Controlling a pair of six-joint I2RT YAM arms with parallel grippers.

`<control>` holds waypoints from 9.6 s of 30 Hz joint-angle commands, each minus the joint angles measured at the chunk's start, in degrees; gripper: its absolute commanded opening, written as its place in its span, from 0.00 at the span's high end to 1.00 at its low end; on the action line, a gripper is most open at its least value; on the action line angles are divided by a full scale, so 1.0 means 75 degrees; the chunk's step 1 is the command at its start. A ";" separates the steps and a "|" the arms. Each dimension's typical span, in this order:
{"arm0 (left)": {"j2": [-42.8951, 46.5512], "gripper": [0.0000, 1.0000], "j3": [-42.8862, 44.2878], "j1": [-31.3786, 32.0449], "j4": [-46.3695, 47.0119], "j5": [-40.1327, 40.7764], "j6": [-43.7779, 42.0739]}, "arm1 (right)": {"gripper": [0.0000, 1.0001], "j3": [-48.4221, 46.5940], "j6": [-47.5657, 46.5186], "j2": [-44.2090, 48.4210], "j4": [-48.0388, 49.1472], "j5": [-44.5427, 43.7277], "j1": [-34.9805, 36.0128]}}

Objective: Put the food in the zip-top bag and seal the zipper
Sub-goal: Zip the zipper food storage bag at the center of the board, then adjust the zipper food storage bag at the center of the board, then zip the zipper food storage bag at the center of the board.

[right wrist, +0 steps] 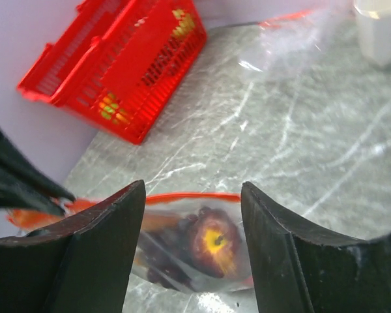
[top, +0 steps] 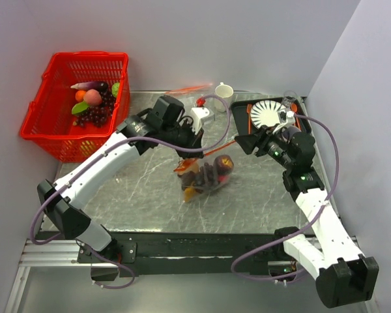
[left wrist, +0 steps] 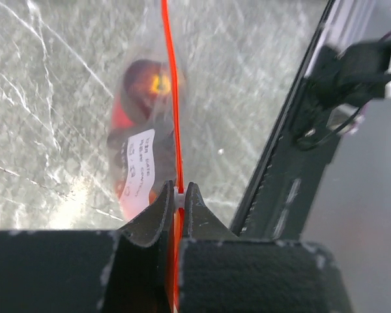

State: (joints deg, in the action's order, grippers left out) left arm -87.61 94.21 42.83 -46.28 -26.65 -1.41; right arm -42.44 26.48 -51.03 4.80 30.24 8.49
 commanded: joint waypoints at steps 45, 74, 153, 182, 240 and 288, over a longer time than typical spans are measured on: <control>-0.0670 0.99 0.0505 -0.0132 0.1378 -0.0055 0.3469 | 0.51 -0.1290 -0.1057 -0.0110 -0.1057 -0.2190 0.5570; -0.0763 0.99 0.0305 -0.0144 0.1683 -0.0313 0.3774 | 0.46 -0.5029 -0.2757 -0.3356 -0.5501 -0.8074 0.8125; 0.0771 0.99 -0.1803 -0.0109 0.4447 0.0096 0.6105 | 0.86 -0.3765 0.0289 -0.3005 -0.4730 -0.7817 0.6485; 0.0514 0.99 -0.1523 -0.0109 0.3992 0.0448 0.5743 | 0.60 -0.4455 -0.0073 -0.1728 -0.5632 -0.7713 0.6485; 0.0361 0.99 -0.1405 0.0125 0.3757 0.0097 0.5309 | 0.56 -0.4585 -0.1106 -0.1061 -0.6218 -0.6248 0.4803; 0.0912 0.99 -0.0574 0.1894 0.1953 0.2967 0.3000 | 1.00 -0.4959 0.2728 -0.2771 -0.6147 -0.7218 0.2712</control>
State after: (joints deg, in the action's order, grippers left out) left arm -85.10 86.50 54.89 -28.47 -6.48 22.72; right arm -76.01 49.15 -70.83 -42.24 -12.40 29.39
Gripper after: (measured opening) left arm 0.043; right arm 0.010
